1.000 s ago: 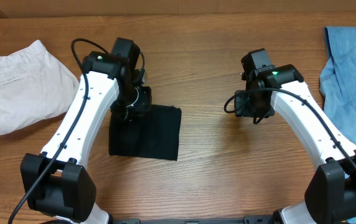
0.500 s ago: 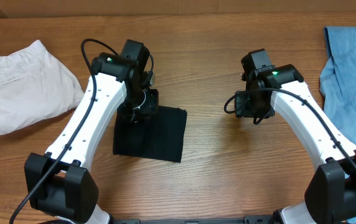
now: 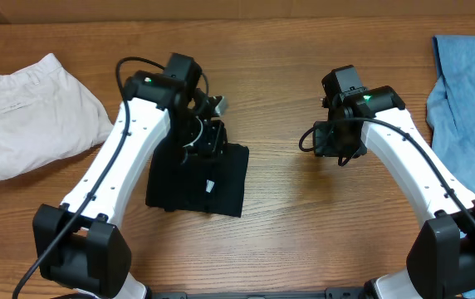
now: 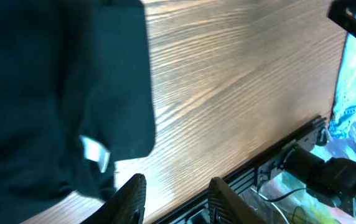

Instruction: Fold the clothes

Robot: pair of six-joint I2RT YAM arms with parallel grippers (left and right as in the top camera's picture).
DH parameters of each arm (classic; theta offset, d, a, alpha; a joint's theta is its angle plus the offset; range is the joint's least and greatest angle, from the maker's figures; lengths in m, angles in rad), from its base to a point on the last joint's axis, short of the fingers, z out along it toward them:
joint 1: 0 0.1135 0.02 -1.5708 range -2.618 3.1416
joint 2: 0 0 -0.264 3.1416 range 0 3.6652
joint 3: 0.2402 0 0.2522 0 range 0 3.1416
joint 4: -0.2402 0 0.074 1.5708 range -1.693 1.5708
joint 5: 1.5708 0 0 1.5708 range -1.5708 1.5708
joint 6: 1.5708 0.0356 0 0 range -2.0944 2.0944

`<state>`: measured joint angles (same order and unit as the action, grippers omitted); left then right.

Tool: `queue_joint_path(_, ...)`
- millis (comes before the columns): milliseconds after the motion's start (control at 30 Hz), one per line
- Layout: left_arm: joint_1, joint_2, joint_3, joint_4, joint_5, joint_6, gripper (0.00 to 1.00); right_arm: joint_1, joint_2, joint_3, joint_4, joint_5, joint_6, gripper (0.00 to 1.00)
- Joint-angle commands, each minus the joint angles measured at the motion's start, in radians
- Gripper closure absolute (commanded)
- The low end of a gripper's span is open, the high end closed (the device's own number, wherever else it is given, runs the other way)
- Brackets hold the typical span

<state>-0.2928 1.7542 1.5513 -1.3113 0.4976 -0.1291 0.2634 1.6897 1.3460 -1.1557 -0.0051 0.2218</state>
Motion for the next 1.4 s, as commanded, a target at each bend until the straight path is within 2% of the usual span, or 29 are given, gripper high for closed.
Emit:
queue_joint_path(0, 0.064, -0.002, 0.022, -0.022, -0.174, 0.025, 0.65, 0.001, -0.018, 0.016, 0.016, -0.156, -0.093, 0.55)
queue_joint_path(67, 0.108, -0.002, 0.022, -0.043, -0.381, -0.060, 0.64, 0.013, -0.018, 0.016, 0.024, -0.311, -0.169, 0.55)
queue_joint_path(133, 0.151, -0.002, 0.022, -0.045, -0.497, -0.112, 0.62, 0.040, -0.018, 0.016, 0.037, -0.412, -0.196, 0.54)
queue_joint_path(300, 0.244, -0.002, 0.022, -0.034, -0.501, -0.119, 0.61, 0.165, -0.002, 0.015, 0.127, -0.468, -0.139, 0.44)
queue_joint_path(533, 0.309, -0.002, 0.022, -0.038, -0.501, -0.118, 0.60, 0.372, 0.070, 0.014, 0.288, -0.458, 0.012, 0.44)
queue_joint_path(667, 0.312, -0.002, 0.022, -0.039, -0.501, -0.111, 0.60, 0.442, 0.129, 0.014, 0.340, -0.351, 0.125, 0.44)
queue_joint_path(867, 0.312, -0.002, 0.022, -0.038, -0.502, -0.110, 0.57, 0.496, 0.207, 0.014, 0.465, -0.351, 0.150, 0.46)
queue_joint_path(967, 0.312, -0.002, 0.022, -0.038, -0.502, -0.110, 0.57, 0.509, 0.229, 0.014, 0.517, -0.338, 0.172, 0.51)
queue_joint_path(1167, 0.312, -0.002, 0.022, -0.039, -0.501, -0.095, 0.56, 0.510, 0.252, 0.014, 0.504, -0.237, 0.224, 0.87)
queue_joint_path(1200, 0.312, -0.002, 0.022, -0.038, -0.501, -0.095, 0.56, 0.510, 0.252, 0.014, 0.493, -0.228, 0.224, 0.96)
queue_joint_path(1367, 0.312, -0.002, 0.022, -0.039, -0.502, -0.093, 0.56, 0.487, 0.212, 0.025, 0.378, -0.203, 0.216, 0.96)
